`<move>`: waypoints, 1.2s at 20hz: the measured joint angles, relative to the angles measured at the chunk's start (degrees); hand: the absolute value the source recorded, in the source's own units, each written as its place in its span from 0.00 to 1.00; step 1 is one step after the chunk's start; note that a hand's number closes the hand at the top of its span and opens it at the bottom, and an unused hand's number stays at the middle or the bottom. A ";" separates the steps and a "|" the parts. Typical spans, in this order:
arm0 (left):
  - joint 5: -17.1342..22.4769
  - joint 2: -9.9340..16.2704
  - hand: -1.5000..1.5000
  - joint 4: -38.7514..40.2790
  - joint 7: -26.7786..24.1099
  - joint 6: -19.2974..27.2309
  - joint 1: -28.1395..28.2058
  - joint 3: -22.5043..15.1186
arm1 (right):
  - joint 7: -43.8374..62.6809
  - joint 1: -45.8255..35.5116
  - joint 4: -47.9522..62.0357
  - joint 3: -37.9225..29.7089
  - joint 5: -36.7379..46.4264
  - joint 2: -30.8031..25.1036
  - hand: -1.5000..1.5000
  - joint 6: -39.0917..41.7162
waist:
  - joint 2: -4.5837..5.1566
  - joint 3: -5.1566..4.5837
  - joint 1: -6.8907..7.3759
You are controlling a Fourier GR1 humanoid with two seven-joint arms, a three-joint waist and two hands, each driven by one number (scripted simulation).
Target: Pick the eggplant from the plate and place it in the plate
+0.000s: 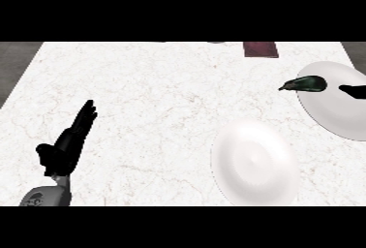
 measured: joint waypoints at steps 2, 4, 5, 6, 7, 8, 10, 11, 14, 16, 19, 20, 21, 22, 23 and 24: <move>0.10 0.04 0.50 -0.87 0.38 -0.15 0.47 -0.07 | -1.39 -0.28 0.94 -2.01 -1.90 0.13 0.00 -0.31 | 0.04 0.03 0.10; 0.29 0.27 0.50 -1.24 0.31 -0.38 1.08 0.16 | -2.76 -0.52 0.95 -4.55 -4.44 -0.30 0.00 -0.41 | 0.01 0.04 -0.02; 0.48 0.34 0.50 -1.21 0.45 -0.48 1.03 0.36 | -3.99 -0.26 0.91 -5.98 -5.84 -0.37 0.00 -0.64 | 0.02 0.05 -0.11; 0.65 0.51 0.50 -0.93 0.65 -0.59 0.73 0.61 | -4.85 -0.27 0.77 -7.48 -7.42 -0.69 0.00 -0.19 | 0.01 0.06 -0.31; 0.54 0.31 0.50 -0.28 0.13 -0.53 0.75 0.60 | -5.92 -0.04 0.67 -8.95 -8.97 -0.81 0.00 0.09 | -0.01 0.05 -0.50; 0.47 0.15 0.50 -1.12 0.87 -0.26 0.75 0.43 | -7.02 0.56 0.83 -10.55 -10.59 -1.17 0.00 0.74 | -0.02 0.06 -0.50; 0.47 0.33 0.50 -1.17 0.95 -0.12 0.85 0.74 | -9.11 1.57 0.98 -13.42 -13.72 -2.06 0.00 3.20 | -0.07 0.08 -0.72; 0.31 0.19 0.50 -1.23 0.76 0.01 1.13 0.63 | -9.65 2.01 1.23 -14.83 -15.26 -2.82 0.00 4.81 | -0.08 0.08 -0.78; 0.33 0.37 0.50 -1.28 1.06 0.03 1.00 0.88 | -12.82 5.44 1.96 -18.54 -19.29 -5.56 0.00 10.51 | -0.13 0.08 -1.16; 0.40 0.09 0.50 -0.19 0.06 0.00 0.91 1.08 | -14.83 7.97 2.61 -20.44 -21.27 -7.88 0.00 14.48 | -0.03 0.11 -1.29; 0.70 0.42 0.50 0.24 -0.80 -0.37 1.18 1.62 | -18.92 12.67 3.77 -22.36 -23.23 -9.81 0.00 19.33 | 0.02 0.15 -1.21; 0.76 0.84 0.50 0.50 -0.58 -0.58 0.68 1.87 | -20.38 14.04 4.01 -22.81 -23.72 -10.24 0.00 20.89 | 0.03 0.16 -1.24; 1.07 1.14 0.50 0.15 0.03 -0.72 0.37 2.19 | -21.82 15.85 4.24 -23.17 -24.09 -10.97 0.00 22.79 | 0.01 0.18 -1.30; 1.10 1.09 0.50 -0.13 0.32 -0.84 0.37 2.04 | -22.81 17.13 4.54 -23.26 -24.18 -11.59 0.00 24.13 | 0.03 0.22 -1.21; 1.14 0.90 0.50 -0.42 0.62 -0.76 0.31 1.95 | -24.33 18.56 4.72 -23.35 -24.30 -11.81 0.00 25.54 | 0.01 0.23 -1.18; 1.22 0.88 0.50 -0.74 1.01 -0.86 0.39 1.88 | -24.93 19.44 4.86 -23.35 -24.38 -12.60 0.00 27.01 | -0.02 0.24 -1.14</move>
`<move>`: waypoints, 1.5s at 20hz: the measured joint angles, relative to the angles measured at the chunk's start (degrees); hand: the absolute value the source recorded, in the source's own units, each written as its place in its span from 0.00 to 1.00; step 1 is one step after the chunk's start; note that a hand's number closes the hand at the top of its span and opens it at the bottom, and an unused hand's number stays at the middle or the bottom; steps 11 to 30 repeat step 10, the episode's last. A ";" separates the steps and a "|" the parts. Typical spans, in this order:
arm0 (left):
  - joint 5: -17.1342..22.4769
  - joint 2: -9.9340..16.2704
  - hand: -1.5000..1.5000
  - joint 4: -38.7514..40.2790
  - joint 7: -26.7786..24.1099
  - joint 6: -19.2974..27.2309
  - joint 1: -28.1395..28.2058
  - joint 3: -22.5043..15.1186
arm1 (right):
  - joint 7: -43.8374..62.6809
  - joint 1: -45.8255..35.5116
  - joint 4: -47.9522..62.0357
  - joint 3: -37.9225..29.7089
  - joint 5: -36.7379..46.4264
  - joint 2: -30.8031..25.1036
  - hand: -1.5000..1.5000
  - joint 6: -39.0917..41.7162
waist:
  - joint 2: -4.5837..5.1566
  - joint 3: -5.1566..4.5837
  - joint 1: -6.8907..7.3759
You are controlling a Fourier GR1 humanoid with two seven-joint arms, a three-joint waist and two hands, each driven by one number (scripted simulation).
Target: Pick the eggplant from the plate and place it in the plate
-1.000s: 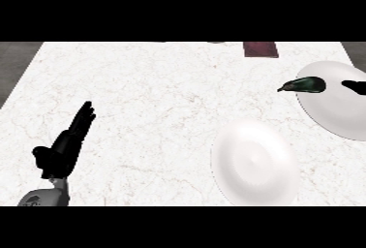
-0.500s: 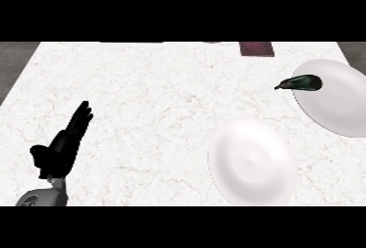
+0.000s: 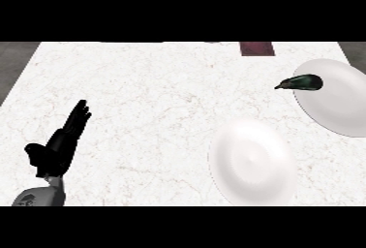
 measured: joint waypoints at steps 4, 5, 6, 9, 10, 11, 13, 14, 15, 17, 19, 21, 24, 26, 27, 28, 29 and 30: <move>-0.46 -0.43 0.50 0.03 -1.34 0.20 1.16 -0.26 | -3.94 4.34 0.64 0.02 -0.06 -1.45 0.00 4.26 | -0.03 0.01 0.08; -0.53 -0.26 0.50 -0.56 -1.11 0.12 1.36 -0.33 | -4.64 5.12 0.83 0.17 0.12 -1.58 0.00 4.61 | -0.03 0.03 0.22; -0.59 -0.29 0.50 -0.25 -0.79 0.25 0.78 -0.30 | -5.31 5.78 0.98 0.39 0.35 -1.68 0.00 5.13 | 0.01 0.06 0.20; -0.72 -0.46 0.50 1.33 -1.40 0.10 -0.16 -0.31 | -6.76 6.59 1.41 0.46 0.47 -1.60 0.00 5.33 | 0.12 0.10 0.27; -0.62 -0.31 0.50 0.74 -1.11 -0.11 0.14 -0.33 | -7.44 7.16 1.56 0.48 0.51 -1.52 0.00 5.45 | 0.09 0.11 0.40; -0.62 -0.31 0.50 0.74 -1.11 -0.11 0.14 -0.33 | -7.44 7.16 1.56 0.48 0.51 -1.52 0.00 5.45 | 0.09 0.11 0.40; -0.62 -0.31 0.50 0.74 -1.11 -0.11 0.14 -0.33 | -7.44 7.16 1.56 0.48 0.51 -1.52 0.00 5.45 | 0.09 0.11 0.40; -0.62 -0.31 0.50 0.74 -1.11 -0.11 0.14 -0.33 | -7.44 7.16 1.56 0.48 0.51 -1.52 0.00 5.45 | 0.09 0.11 0.40; -0.62 -0.31 0.50 0.74 -1.11 -0.11 0.14 -0.33 | -7.44 7.16 1.56 0.48 0.51 -1.52 0.00 5.45 | 0.09 0.11 0.40; -0.62 -0.31 0.50 0.74 -1.11 -0.11 0.14 -0.33 | -7.44 7.16 1.56 0.48 0.51 -1.52 0.00 5.45 | 0.09 0.11 0.40; -0.62 -0.31 0.50 0.74 -1.11 -0.11 0.14 -0.33 | -7.44 7.16 1.56 0.48 0.51 -1.52 0.00 5.45 | 0.09 0.11 0.40; -0.62 -0.31 0.50 0.74 -1.11 -0.11 0.14 -0.33 | -7.44 7.16 1.56 0.48 0.51 -1.52 0.00 5.45 | 0.09 0.11 0.40; -0.62 -0.31 0.50 0.74 -1.11 -0.11 0.14 -0.33 | -7.44 7.16 1.56 0.48 0.51 -1.52 0.00 5.45 | 0.09 0.11 0.40; -0.62 -0.31 0.50 0.74 -1.11 -0.11 0.14 -0.33 | -7.44 7.16 1.56 0.48 0.51 -1.52 0.00 5.45 | 0.09 0.11 0.40; -0.62 -0.31 0.50 0.74 -1.11 -0.11 0.14 -0.33 | -7.44 7.16 1.56 0.48 0.51 -1.52 0.00 5.45 | 0.09 0.11 0.40; -0.62 -0.31 0.50 0.74 -1.11 -0.11 0.14 -0.33 | -7.44 7.16 1.56 0.48 0.51 -1.52 0.00 5.45 | 0.09 0.11 0.40; -0.62 -0.31 0.50 0.74 -1.11 -0.11 0.14 -0.33 | -7.44 7.16 1.56 0.48 0.51 -1.52 0.00 5.45 | 0.09 0.11 0.40; -0.62 -0.31 0.50 0.74 -1.11 -0.11 0.14 -0.33 | -7.44 7.16 1.56 0.48 0.51 -1.52 0.00 5.45 | 0.09 0.11 0.40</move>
